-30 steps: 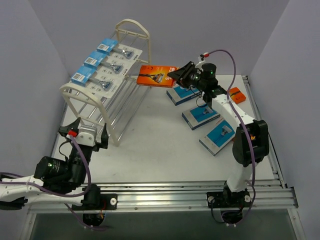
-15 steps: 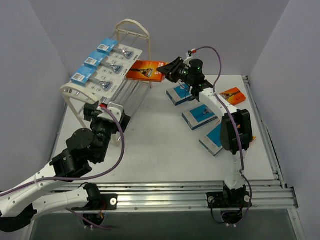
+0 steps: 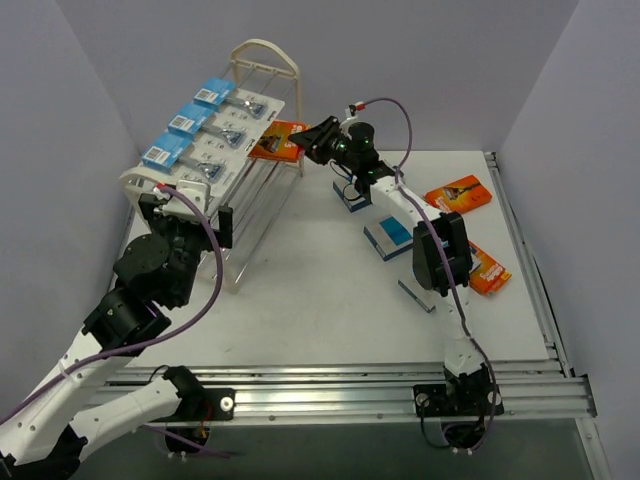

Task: Place and organize the shaving razors onto the shelf

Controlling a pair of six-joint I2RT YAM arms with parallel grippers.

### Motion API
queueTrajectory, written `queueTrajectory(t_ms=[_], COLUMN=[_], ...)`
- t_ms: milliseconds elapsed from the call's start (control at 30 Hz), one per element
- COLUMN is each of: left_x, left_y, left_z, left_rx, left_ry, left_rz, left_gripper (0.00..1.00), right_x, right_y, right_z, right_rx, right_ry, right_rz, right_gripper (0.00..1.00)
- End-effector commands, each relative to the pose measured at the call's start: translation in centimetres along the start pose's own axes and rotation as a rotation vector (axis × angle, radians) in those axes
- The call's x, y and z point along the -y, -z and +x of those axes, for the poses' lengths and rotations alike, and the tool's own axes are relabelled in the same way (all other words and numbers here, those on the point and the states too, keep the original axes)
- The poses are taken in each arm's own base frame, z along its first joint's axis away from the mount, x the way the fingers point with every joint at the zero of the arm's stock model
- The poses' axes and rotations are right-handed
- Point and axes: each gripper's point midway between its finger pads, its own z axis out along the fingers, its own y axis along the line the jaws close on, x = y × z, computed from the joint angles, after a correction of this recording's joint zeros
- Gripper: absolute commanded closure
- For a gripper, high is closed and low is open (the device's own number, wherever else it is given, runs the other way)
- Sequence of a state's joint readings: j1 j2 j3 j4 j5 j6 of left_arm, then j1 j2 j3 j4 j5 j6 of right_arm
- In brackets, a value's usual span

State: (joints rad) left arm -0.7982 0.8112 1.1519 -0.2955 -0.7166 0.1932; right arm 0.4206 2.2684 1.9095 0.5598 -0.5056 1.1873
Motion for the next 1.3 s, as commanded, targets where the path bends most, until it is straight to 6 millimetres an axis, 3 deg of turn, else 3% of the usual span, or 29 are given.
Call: queueTrajectory(t_ms=[0,167,467,867,1267], left_x=[-0.6,-0.9,-1.5,-0.7,0.2], left_y=[0.6,1.1,1.9,1.6,1.5], left_z=[-0.5,1.3,3.9,4.5,4.5], left_rx=[0.041,0.053,0.058,0.049,0.045], left_ry=[0.077,0.08,0.071,0.071,0.08], left_rz=[0.001,-0.008,-0.03,0.0,0.039], left_gripper=[0.06,0.06,0.06,0.06,0.06], right_x=[-5.2,-4.3,-2.7,-2.4,-0.9], right_y=[-1.4,-3.0,-3.8,-4.8,-5.9], right_z=[-1.3,-0.7,-1.3,-1.6,-1.3], right_rx=[0.073,0.078,0.115,0.157,0.17], right_ry=[0.031,0.022,0.029,0.033,0.027], right_rz=[-0.163,-0.161,-0.141,-0.134,-0.102], right_gripper=[1.0,1.0,1.0,1.0,0.99])
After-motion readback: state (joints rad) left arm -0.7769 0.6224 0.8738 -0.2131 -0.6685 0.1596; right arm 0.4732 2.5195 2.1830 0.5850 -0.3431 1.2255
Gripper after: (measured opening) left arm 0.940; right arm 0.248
